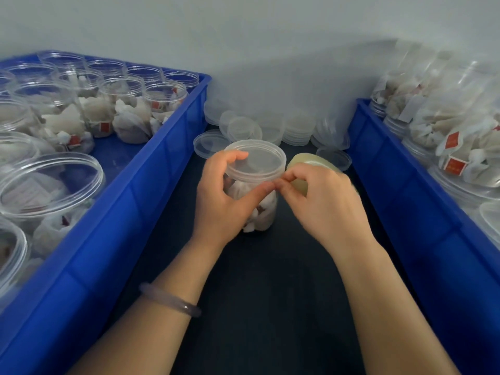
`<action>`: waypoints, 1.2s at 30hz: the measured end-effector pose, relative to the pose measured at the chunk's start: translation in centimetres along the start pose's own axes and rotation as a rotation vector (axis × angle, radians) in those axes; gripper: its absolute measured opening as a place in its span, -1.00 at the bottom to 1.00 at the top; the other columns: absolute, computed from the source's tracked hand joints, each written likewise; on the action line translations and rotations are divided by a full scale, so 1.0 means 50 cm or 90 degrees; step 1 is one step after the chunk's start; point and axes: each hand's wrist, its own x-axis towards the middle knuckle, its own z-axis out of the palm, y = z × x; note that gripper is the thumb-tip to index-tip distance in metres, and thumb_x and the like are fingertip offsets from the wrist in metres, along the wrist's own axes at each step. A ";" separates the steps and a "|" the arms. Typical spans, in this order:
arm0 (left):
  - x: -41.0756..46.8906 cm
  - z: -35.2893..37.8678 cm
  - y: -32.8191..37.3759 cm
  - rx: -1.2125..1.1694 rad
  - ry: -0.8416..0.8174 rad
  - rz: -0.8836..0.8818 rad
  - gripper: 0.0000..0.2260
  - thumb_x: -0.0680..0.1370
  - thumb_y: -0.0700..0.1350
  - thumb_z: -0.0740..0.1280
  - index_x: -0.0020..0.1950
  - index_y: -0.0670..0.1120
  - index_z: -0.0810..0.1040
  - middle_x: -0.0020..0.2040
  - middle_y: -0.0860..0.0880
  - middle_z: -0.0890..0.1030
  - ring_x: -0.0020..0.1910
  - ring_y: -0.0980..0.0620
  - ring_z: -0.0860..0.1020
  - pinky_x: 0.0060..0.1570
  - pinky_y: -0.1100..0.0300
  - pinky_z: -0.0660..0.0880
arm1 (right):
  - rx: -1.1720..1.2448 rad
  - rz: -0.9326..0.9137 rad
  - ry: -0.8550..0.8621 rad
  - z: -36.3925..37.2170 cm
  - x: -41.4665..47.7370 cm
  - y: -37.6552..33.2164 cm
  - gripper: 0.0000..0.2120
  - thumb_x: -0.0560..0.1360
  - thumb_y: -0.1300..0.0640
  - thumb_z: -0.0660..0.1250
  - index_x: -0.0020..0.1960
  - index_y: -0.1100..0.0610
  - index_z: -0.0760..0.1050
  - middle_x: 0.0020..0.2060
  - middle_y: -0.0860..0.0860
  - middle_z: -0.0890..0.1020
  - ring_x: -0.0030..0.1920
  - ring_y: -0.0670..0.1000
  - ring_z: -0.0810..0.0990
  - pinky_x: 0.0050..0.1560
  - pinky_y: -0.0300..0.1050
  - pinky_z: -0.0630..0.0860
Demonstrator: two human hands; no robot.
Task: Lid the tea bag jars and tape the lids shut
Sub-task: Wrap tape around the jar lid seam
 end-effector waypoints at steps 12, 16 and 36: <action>0.003 -0.039 0.022 -0.218 -0.105 -0.021 -0.75 0.42 0.02 0.29 0.02 -0.06 0.39 -0.11 0.07 0.52 -0.12 -0.20 0.53 -0.20 -0.08 0.51 | 0.174 0.072 -0.295 -0.121 0.016 -0.003 -0.49 0.21 -0.33 0.38 0.14 -0.28 0.49 -0.31 -0.12 0.66 -0.50 -0.16 0.57 -0.33 -0.25 0.44; 0.002 -0.045 0.025 -0.249 -0.129 -0.083 -0.73 0.39 0.04 0.30 0.00 -0.06 0.41 -0.12 -0.10 0.49 -0.16 -0.29 0.48 -0.21 -0.15 0.48 | 0.214 0.070 -0.312 -0.132 0.018 -0.004 -0.46 0.18 -0.35 0.35 0.13 -0.22 0.54 -0.40 -0.03 0.67 -0.49 -0.16 0.55 -0.25 -0.20 0.47; -0.005 -0.035 0.030 -0.174 -0.101 -0.285 -0.06 -0.03 0.30 0.55 0.30 0.10 0.40 0.13 0.11 0.58 0.07 0.21 0.59 0.02 0.22 0.57 | 0.249 0.031 -0.327 -0.094 0.031 -0.010 -0.57 0.23 -0.35 0.37 0.08 -0.36 0.48 -0.17 -0.08 0.65 -0.44 -0.26 0.50 -0.41 -0.37 0.41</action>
